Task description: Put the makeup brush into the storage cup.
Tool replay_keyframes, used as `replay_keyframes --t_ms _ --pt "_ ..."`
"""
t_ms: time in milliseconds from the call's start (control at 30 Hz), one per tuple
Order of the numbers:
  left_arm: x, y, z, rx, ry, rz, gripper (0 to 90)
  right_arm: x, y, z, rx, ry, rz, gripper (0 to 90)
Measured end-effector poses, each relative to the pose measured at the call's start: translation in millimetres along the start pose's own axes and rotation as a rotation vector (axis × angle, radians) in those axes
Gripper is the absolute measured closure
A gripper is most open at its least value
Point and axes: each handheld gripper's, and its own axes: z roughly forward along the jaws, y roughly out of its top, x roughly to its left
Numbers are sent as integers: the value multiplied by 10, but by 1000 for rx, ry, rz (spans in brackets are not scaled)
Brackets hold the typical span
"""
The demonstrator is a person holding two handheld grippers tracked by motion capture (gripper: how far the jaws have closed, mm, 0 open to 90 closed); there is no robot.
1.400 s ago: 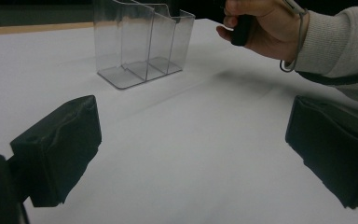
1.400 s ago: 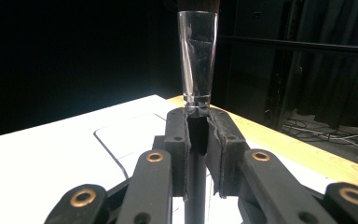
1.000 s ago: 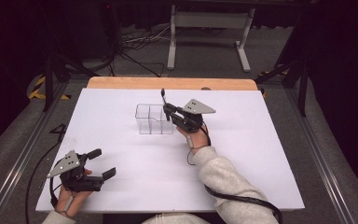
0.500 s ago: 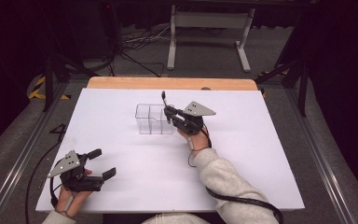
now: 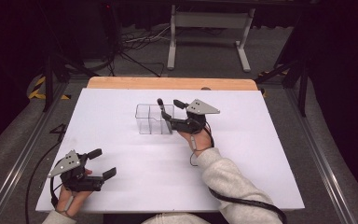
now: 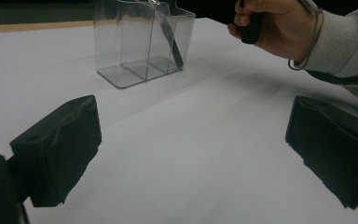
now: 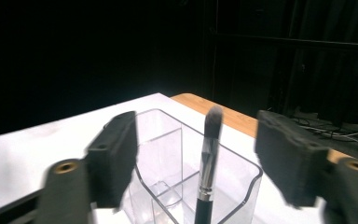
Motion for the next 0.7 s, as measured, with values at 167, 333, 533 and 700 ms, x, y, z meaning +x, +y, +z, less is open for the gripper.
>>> replay_keyframes --t_ms 167,333,533,700 --pt "-1 4 -6 2 -1 1 42 -9 119 -118 -7 15 -9 187" --pt "-6 5 -12 -2 -1 -1 40 -41 212 -294 4 19 -16 128" --pt "-10 5 -21 -8 -1 2 37 -93 264 -513 29 19 -42 94" --pt "-12 14 -23 -7 -3 6 35 -137 294 -685 34 19 -47 73"
